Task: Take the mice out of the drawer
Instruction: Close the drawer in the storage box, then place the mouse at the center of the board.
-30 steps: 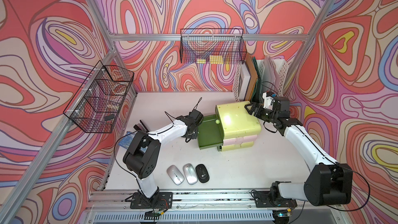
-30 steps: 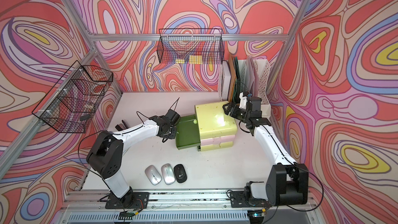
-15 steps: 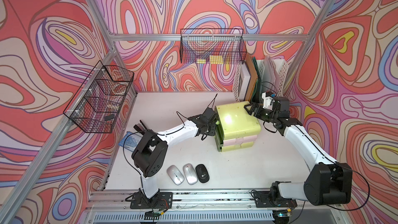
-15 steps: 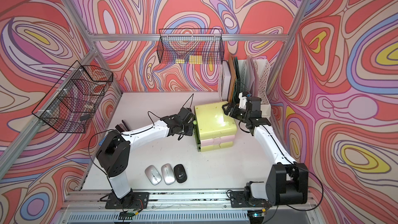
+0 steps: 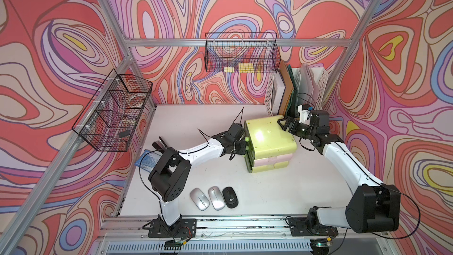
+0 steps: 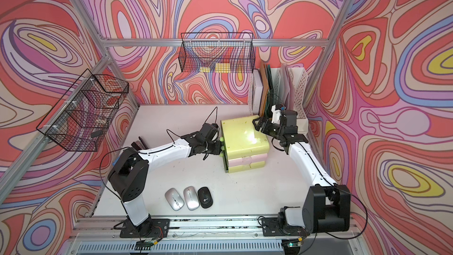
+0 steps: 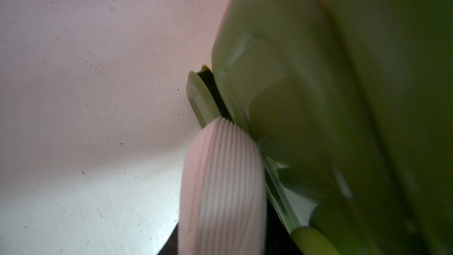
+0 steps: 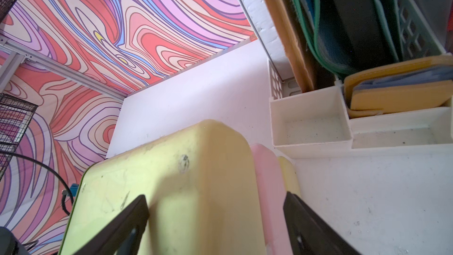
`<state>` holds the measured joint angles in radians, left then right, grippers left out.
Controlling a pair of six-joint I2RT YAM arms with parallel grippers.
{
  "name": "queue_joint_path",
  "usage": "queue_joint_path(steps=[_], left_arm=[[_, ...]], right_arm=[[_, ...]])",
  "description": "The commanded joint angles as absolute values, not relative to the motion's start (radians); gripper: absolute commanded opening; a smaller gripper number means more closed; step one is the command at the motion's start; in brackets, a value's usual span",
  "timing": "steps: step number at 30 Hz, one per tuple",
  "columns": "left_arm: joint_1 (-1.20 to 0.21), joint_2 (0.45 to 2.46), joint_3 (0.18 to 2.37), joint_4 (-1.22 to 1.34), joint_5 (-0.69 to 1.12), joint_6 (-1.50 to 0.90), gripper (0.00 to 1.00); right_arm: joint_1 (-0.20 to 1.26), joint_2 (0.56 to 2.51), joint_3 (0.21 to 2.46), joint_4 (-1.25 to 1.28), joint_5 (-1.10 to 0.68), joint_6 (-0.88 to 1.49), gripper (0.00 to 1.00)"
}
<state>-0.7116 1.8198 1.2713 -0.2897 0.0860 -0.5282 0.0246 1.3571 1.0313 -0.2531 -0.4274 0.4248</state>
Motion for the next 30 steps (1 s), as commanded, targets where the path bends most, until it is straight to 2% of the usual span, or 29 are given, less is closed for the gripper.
queue_joint_path(steps=[1, 8, 13, 19, 26, 30], left_arm=[[-0.731, 1.784, 1.262, -0.256, 0.140, -0.502, 0.20], [-0.628, 1.629, 1.115, -0.426, 0.011, -0.510, 0.21], [-0.571, 1.529, 0.922, -0.284, 0.160, -0.556, 0.25], [-0.576, 1.616, 0.821, -0.027, 0.427, -0.636, 0.31], [-0.592, 1.616, 0.682, 0.126, 0.453, -0.735, 0.31], [-0.619, 1.561, 0.615, 0.108, 0.409, -0.758, 0.31]], right_arm=[[0.044, 1.393, 0.977, -0.396, -0.422, 0.399, 0.90], [0.044, 1.410, 0.981, -0.381, -0.430, 0.400, 0.90], [0.045, 1.416, 0.979, -0.376, -0.434, 0.400, 0.90], [0.045, 1.418, 0.986, -0.383, -0.436, 0.394, 0.90], [0.044, 1.415, 0.983, -0.394, -0.426, 0.386, 0.90], [0.044, 1.419, 0.985, -0.395, -0.428, 0.386, 0.90]])
